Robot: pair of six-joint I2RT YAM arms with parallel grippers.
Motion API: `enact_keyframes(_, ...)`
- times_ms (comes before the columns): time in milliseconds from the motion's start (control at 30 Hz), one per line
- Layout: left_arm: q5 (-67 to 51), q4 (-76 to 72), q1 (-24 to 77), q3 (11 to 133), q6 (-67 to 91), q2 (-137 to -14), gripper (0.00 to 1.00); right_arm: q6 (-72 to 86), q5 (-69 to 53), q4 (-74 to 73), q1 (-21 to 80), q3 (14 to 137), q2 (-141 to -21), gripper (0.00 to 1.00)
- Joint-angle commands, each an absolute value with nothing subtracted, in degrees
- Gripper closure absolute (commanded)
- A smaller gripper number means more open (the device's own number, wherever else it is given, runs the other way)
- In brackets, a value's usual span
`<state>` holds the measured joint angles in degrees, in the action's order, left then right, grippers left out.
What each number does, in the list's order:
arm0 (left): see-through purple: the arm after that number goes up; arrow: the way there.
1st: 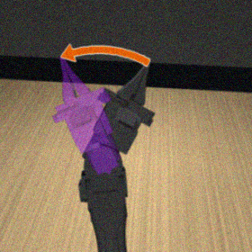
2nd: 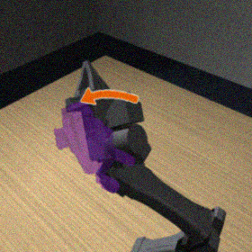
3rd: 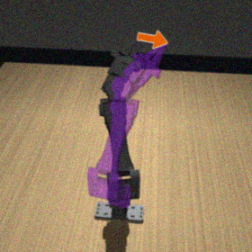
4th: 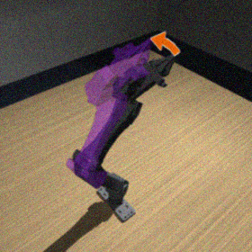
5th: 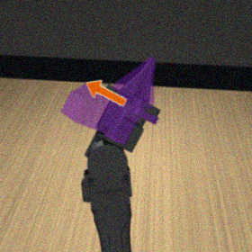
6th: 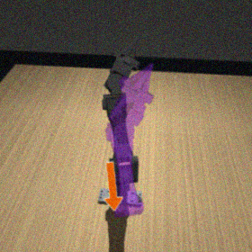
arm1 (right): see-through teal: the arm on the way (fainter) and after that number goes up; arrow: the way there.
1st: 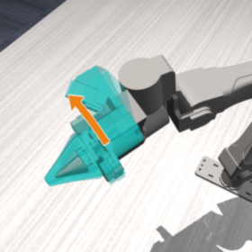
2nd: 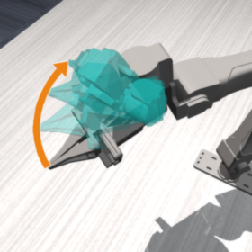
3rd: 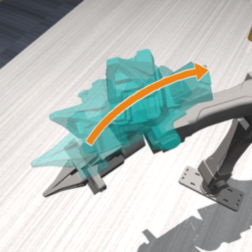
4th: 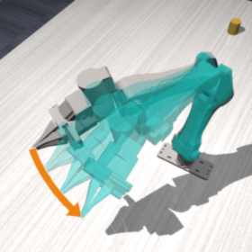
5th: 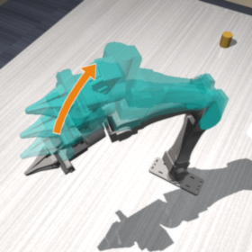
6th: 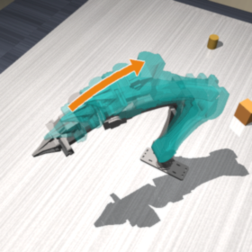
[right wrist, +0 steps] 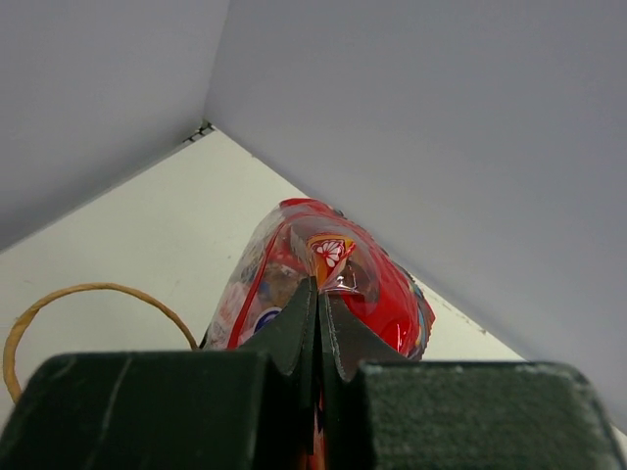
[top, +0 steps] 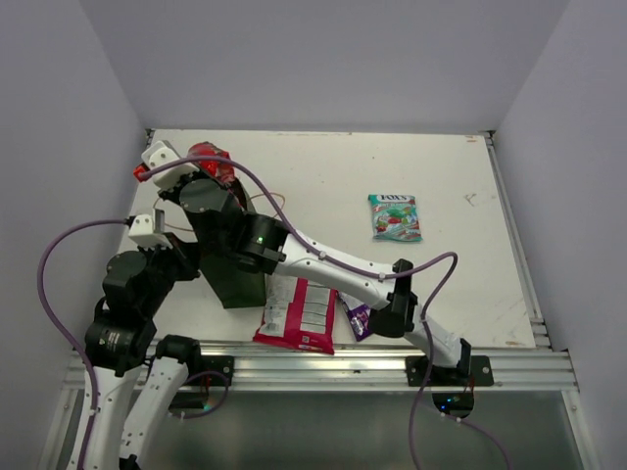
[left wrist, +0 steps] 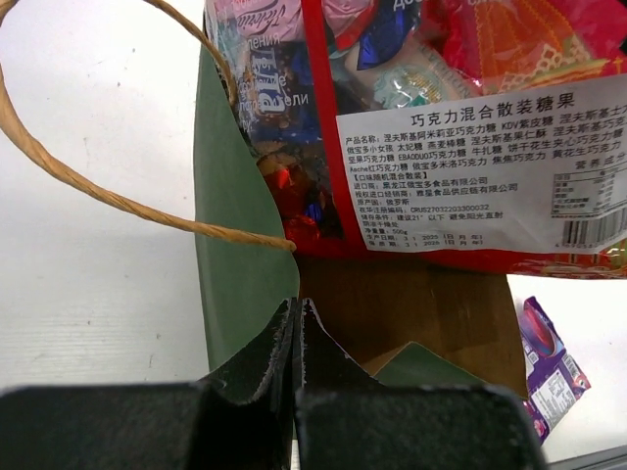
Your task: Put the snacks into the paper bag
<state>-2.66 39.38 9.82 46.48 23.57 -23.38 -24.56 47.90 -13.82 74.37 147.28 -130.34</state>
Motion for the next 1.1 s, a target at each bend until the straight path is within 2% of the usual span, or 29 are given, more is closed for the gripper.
enact_keyframes(0,-4.6,38.5,10.1,45.5,24.7,-22.8,1.0,-27.8,50.4,-1.8,75.8,152.9,-128.7,1.0)
enact_keyframes(500,-6.3,37.1,10.1,44.6,25.8,-22.2,1.0,-24.2,51.2,4.1,76.6,154.1,-133.1,1.0)
enact_keyframes(1067,-7.2,37.4,10.2,45.9,24.2,-22.3,1.0,-22.0,54.7,1.8,77.3,149.9,-136.6,1.0)
